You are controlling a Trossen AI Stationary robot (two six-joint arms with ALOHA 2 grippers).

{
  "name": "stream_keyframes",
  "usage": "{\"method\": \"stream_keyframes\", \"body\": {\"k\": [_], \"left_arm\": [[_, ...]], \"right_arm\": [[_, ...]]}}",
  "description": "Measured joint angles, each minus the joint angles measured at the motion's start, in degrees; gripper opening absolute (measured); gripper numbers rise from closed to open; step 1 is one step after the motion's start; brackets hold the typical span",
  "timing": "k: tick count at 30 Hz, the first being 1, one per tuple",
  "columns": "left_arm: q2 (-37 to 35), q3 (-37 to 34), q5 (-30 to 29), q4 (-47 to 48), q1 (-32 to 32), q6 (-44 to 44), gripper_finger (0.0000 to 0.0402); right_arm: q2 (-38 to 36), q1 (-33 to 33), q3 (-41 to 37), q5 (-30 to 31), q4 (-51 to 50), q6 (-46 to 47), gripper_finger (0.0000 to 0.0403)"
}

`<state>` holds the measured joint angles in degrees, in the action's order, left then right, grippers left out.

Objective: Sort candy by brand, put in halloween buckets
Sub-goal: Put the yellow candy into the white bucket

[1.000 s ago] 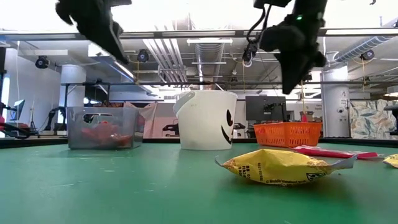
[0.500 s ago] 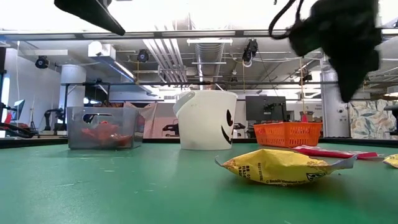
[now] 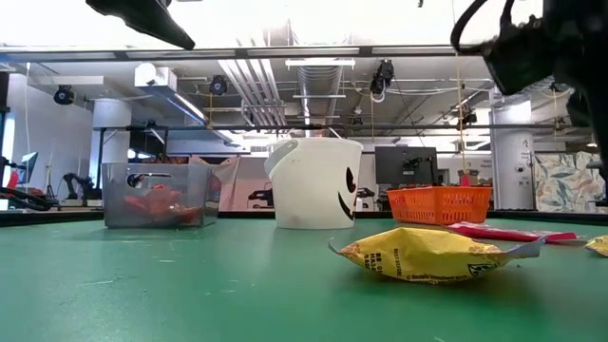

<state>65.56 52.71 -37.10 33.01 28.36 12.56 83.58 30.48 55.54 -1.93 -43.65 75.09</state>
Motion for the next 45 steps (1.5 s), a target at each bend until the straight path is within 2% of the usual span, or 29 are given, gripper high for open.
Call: {"method": "stream_keyframes", "body": {"k": [5, 11, 16, 25, 29, 33, 37, 42, 45], "left_arm": [[0.0, -0.1, 0.0, 0.0, 0.0, 0.0, 0.0120], [0.0, -0.2, 0.0, -0.1, 0.0, 0.0, 0.0120], [0.0, -0.2, 0.0, -0.5, 0.0, 0.0, 0.0120], [0.0, -0.9, 0.0, -1.0, 0.0, 0.0, 0.0120], [0.0, -1.1, 0.0, -1.0, 0.1, 0.0, 0.0120], [0.0, -1.1, 1.7, -0.9, 0.8, 2.4, 0.0120], [0.0, -1.1, 9.9, 0.6, 1.2, 8.0, 0.0120], [0.1, -1.0, 21.8, 5.1, 1.4, 17.1, 0.0120], [1.0, -1.0, 25.2, 5.0, 2.6, 18.5, 0.0120]], "right_arm": [[5.7, 0.0, 0.3, -1.0, 3.3, 0.0, 0.0173], [12.6, 0.0, 3.1, -2.2, 3.1, -0.5, 0.0172], [15.5, 0.0, 5.4, -1.7, 2.7, -1.5, 0.0137], [15.6, 0.0, 5.8, 1.0, 2.9, -2.7, 0.0022], [13.6, 0.0, 6.2, 2.0, 2.2, -4.2, 0.0018], [7.9, -0.4, 8.2, 8.0, 2.6, -8.0, 0.0016], [2.4, -2.2, 10.1, 19.8, 2.8, -15.3, 0.0016], [-2.5, -7.0, 10.5, 35.1, 9.7, -31.2, 0.0015], [-3.0, -10.7, 10.4, 41.1, 18.4, -43.5, 0.0015]]}}
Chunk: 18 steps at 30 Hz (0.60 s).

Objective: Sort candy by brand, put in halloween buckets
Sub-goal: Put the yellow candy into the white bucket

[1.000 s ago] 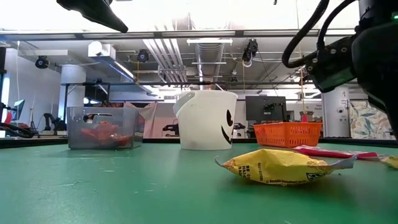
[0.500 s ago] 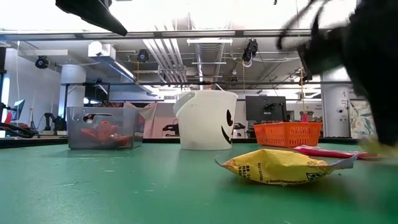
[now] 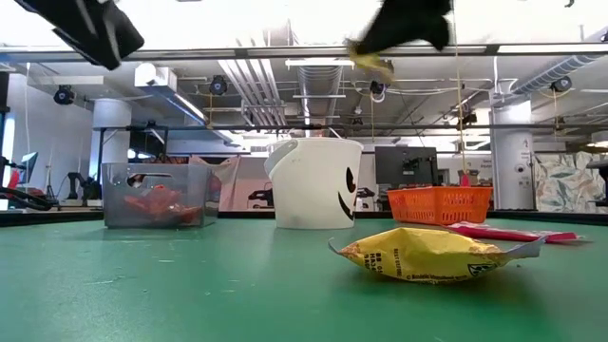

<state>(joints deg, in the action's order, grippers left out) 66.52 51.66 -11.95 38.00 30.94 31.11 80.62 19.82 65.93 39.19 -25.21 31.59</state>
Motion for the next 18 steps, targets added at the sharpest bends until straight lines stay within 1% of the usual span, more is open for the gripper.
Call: {"method": "stream_keyframes", "body": {"k": [4, 7, 9, 11, 15, 18], "left_arm": [[2.2, 0.0, 0.7, -2.9, 1.7, -0.2, 0.0120], [4.8, 0.0, 0.5, -7.8, 2.4, -2.3, 0.0120], [6.9, 0.1, -1.2, -11.1, 2.8, -4.9, 0.0120], [9.2, 0.1, -3.9, -14.2, 3.1, -7.8, 0.0120], [13.7, 0.1, -8.3, -19.8, 3.0, -12.6, 0.0120], [17.1, 0.1, -9.2, -25.2, 3.0, -16.4, 0.0120]], "right_arm": [[1.5, -5.1, -0.1, 1.4, 15.0, -15.6, 0.0015], [3.3, -8.8, -0.5, 1.3, 22.4, -22.4, 0.0015], [4.1, -11.1, -0.6, 1.1, 24.5, -23.7, 0.0020], [4.7, -12.9, -0.8, 0.0, 24.7, -23.7, 0.0034], [4.9, -15.8, -2.0, -6.6, 24.6, -20.4, 0.0073], [4.5, -17.3, -2.6, -8.4, 24.0, -18.3, 0.0102]]}}
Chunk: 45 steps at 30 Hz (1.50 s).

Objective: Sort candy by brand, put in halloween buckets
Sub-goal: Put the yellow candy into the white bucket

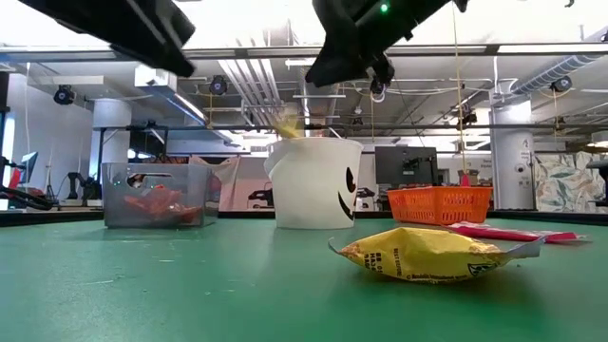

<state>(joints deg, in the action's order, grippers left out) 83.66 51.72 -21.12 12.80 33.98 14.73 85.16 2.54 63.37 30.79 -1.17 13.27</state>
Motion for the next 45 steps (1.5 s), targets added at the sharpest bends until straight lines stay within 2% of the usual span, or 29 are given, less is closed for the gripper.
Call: {"method": "stream_keyframes", "body": {"k": [4, 8, 16, 22, 29, 35, 40, 45], "left_arm": [[4.9, 0.0, -0.8, -10.3, 0.0, -9.4, 0.0120], [9.1, 0.0, -0.5, -19.1, -0.5, -17.8, 0.0120], [15.7, 0.0, 8.2, -27.3, -2.2, -24.5, 0.0122], [21.8, 0.0, 9.7, -37.1, -2.5, -26.4, 0.0150], [29.6, 3.1, 9.7, -40.3, -3.0, -26.6, 0.0192], [35.6, 7.2, 9.2, -40.2, -3.3, -31.2, 0.0196], [37.4, 7.6, 8.9, -41.3, -5.2, -29.5, 0.0183], [37.7, 7.6, 10.4, -41.3, -7.3, -27.2, 0.0144]], "right_arm": [[-2.0, 0.2, 0.0, -1.3, -1.6, 3.1, 0.0130], [-5.6, 3.2, 0.0, -1.4, -5.5, 7.1, 0.0143], [-11.2, 13.9, 0.0, -0.8, -15.4, 20.9, 0.0146], [-11.0, 20.2, 0.0, 0.7, -16.7, 29.7, 0.0146], [-11.0, 24.2, 0.0, 2.0, -22.8, 41.8, 0.0146], [-11.0, 24.9, 0.0, 2.0, -28.3, 49.4, 0.0146], [-11.0, 25.0, 0.0, 2.2, -28.6, 50.0, 0.0146], [-11.0, 25.0, 0.0, 2.3, -28.7, 49.1, 0.0146]]}}
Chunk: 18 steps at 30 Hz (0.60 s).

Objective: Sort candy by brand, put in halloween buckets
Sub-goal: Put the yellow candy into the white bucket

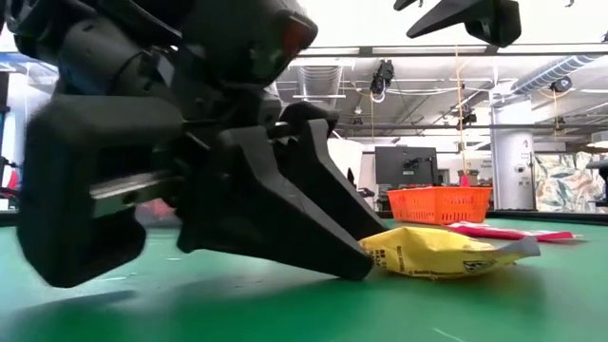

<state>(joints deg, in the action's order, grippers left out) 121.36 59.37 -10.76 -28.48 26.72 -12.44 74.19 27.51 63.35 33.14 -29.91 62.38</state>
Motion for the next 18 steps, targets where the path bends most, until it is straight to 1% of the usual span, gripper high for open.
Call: {"method": "stream_keyframes", "body": {"k": [4, 8, 9, 12, 14, 18], "left_arm": [[0.1, 0.0, 0.4, 0.2, -0.2, -1.1, 0.0094], [0.0, 0.0, 1.1, 0.4, -0.3, -1.8, 0.0025], [-0.1, -0.1, 1.2, 0.5, -0.3, -1.8, 0.0014], [-1.2, -0.2, 0.9, 1.4, -0.2, -1.4, 0.0011], [-3.1, -0.5, 0.8, 2.4, -0.1, -1.4, 0.0007], [-11.8, -2.2, 0.8, 5.9, 0.0, -2.6, 0.0002]], "right_arm": [[0.0, 0.0, 0.0, 1.4, 0.0, -0.9, 0.0146], [0.0, 0.0, 0.0, 1.6, 0.0, -1.9, 0.0146], [0.0, 0.0, 0.0, 1.6, 0.0, -2.0, 0.0146], [0.0, 0.0, -0.2, 1.6, 0.0, -2.5, 0.0146], [0.0, 0.0, -0.4, 1.6, -0.2, -2.5, 0.0146], [0.0, 0.0, -0.4, 1.5, -2.1, -1.9, 0.0146]]}}
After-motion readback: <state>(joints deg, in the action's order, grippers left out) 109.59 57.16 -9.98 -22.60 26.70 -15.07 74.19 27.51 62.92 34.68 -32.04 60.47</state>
